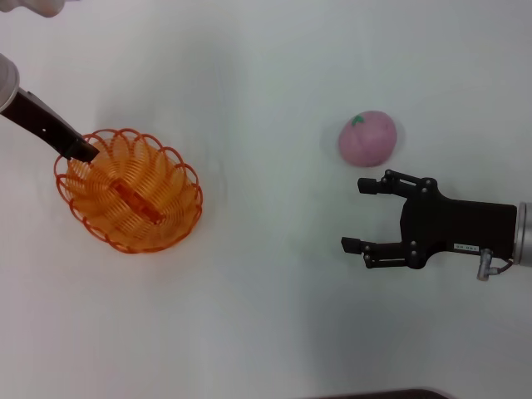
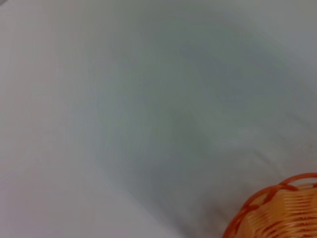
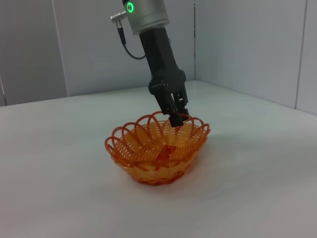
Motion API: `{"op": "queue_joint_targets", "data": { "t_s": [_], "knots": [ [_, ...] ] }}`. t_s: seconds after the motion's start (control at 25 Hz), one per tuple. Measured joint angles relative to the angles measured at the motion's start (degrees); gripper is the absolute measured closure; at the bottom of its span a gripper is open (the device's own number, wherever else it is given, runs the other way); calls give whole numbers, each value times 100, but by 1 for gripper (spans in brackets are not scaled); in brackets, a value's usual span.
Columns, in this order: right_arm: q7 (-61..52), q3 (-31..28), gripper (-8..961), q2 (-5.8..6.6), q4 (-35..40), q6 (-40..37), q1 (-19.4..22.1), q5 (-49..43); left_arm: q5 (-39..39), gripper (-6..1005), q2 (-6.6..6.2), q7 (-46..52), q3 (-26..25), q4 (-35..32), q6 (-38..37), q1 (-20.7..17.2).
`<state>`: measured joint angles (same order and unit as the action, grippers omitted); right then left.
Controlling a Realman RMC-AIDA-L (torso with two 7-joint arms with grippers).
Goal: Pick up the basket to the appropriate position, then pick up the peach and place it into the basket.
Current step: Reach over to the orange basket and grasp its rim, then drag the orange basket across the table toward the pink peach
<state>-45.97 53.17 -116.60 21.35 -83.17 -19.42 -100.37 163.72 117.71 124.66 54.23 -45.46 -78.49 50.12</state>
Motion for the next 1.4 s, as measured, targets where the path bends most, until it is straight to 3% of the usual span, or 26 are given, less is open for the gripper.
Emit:
{"op": "queue_joint_targets", "data": {
  "t_s": [0.56, 1.4],
  "knots": [
    [-8, -11, 7, -4, 0, -25, -21, 0, 2, 884, -16, 50, 54, -16, -11, -5],
    [-9, -12, 7, -20, 1, 0, -83, 0, 0, 901, -15, 250, 76, -351, -410, 25]
  ]
}}
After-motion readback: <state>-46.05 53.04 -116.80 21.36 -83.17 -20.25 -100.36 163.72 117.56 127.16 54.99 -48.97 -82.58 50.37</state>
